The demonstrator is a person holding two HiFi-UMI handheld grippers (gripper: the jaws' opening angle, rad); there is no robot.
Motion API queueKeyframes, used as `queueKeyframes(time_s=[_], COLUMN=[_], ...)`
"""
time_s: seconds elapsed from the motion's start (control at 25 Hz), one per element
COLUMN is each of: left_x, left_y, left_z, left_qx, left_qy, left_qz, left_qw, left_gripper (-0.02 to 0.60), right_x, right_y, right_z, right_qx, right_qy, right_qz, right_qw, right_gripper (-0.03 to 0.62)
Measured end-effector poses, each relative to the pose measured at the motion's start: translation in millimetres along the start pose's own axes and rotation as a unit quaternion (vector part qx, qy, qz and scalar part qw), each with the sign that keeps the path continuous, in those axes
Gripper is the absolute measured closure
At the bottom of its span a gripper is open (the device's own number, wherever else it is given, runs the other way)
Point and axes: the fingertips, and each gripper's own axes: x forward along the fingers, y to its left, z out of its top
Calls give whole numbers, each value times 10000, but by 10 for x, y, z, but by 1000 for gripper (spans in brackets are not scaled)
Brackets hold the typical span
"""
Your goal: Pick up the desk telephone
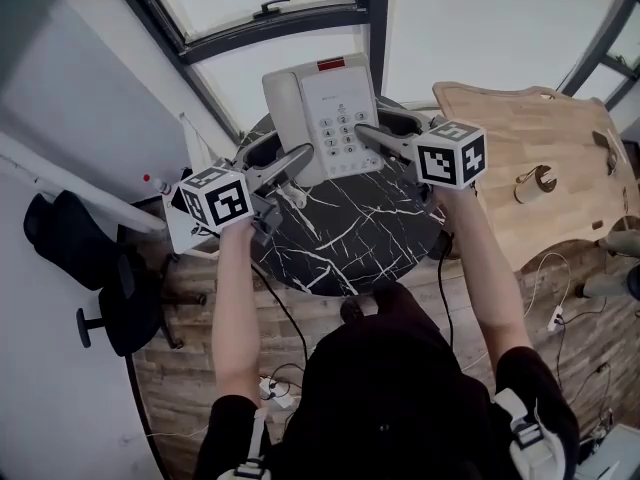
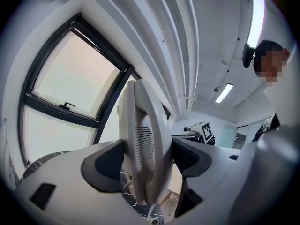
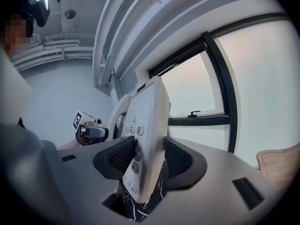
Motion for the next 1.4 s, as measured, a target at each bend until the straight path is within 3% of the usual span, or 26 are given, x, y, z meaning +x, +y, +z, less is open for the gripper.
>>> queueKeyframes(time_s=[0.72, 1.4], left_x=[-80, -94], left_y=[-254, -251], left_z=[419, 392], left_qx=[487, 375], left_qy=[-220, -234], left_qz=[34, 16], left_qw=[9986, 9990], left_gripper=[245, 247], right_x=[-140, -143], right_y=[149, 155], right_z=[349, 314], right_qx=[-88, -105], right_qy=[-488, -439], right_qz=[144, 129], right_qw=[9987, 9989], right_gripper=[373, 375])
